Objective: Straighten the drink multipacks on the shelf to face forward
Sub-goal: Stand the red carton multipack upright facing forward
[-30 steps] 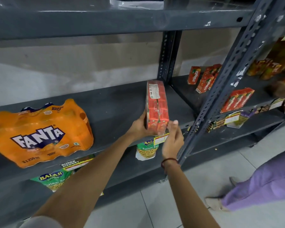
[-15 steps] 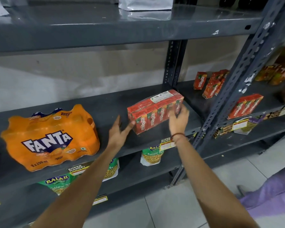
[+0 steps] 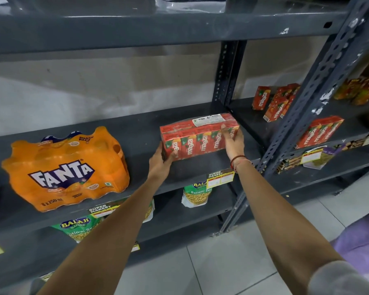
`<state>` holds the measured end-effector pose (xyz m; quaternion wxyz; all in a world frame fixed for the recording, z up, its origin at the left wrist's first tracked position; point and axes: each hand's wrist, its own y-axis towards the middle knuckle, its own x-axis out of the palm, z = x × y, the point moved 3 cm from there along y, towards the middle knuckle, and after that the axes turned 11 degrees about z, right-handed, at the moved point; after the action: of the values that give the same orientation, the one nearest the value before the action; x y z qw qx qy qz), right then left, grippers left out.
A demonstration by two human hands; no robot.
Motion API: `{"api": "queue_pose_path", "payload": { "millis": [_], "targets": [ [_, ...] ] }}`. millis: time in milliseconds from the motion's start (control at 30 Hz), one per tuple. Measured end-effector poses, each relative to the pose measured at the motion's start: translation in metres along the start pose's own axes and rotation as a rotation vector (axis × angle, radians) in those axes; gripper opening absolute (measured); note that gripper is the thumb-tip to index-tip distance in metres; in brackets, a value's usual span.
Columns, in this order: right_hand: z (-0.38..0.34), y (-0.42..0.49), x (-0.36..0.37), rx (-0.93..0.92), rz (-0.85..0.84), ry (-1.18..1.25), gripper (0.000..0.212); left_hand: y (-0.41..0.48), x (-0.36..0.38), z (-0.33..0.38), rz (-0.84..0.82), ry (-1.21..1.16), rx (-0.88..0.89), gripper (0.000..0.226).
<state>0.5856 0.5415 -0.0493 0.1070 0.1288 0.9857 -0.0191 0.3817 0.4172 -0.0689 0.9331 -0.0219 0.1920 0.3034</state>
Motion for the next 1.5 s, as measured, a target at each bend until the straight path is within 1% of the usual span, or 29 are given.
{"api": "queue_pose_path", "payload": {
  "millis": [100,233,267,367,433,700,1000,1133,1267,1367,1500],
  "targets": [
    [-0.003,-0.006,-0.003,-0.017,0.016,0.005,0.063,-0.008,0.0,0.001,0.027,-0.022,-0.006,0.063],
    [0.005,-0.021,-0.014,-0.074,0.057,0.032,0.041,-0.022,-0.002,-0.001,0.043,-0.031,0.02,0.058],
    [0.007,-0.024,-0.017,-0.085,0.061,0.036,0.04,-0.025,-0.002,-0.002,0.049,-0.035,0.023,0.058],
    [0.011,-0.033,-0.024,-0.088,0.055,0.038,0.055,-0.041,-0.004,-0.004,0.075,-0.049,0.038,0.059],
    [0.013,-0.037,-0.027,-0.076,0.045,0.043,0.062,-0.05,-0.004,-0.006,0.104,-0.042,0.057,0.06],
    [0.013,-0.038,-0.034,-0.062,0.031,0.049,0.059,-0.059,0.001,-0.001,0.176,-0.014,0.063,0.059],
    [0.019,-0.022,-0.052,-0.08,0.107,0.051,0.05,-0.061,0.021,0.009,0.176,-0.009,0.081,0.059],
    [0.021,-0.014,-0.062,-0.083,0.114,0.038,0.058,-0.061,0.032,0.014,0.175,-0.013,0.107,0.059],
    [0.021,-0.007,-0.068,-0.085,0.114,0.008,0.061,-0.058,0.041,0.017,0.162,-0.01,0.1,0.061],
    [0.021,-0.005,-0.069,-0.077,0.105,-0.024,0.067,-0.056,0.043,0.019,0.164,-0.004,0.099,0.062],
    [0.019,-0.006,-0.069,-0.057,0.092,-0.047,0.071,-0.055,0.04,0.022,0.149,-0.019,0.102,0.058]
  ]
}}
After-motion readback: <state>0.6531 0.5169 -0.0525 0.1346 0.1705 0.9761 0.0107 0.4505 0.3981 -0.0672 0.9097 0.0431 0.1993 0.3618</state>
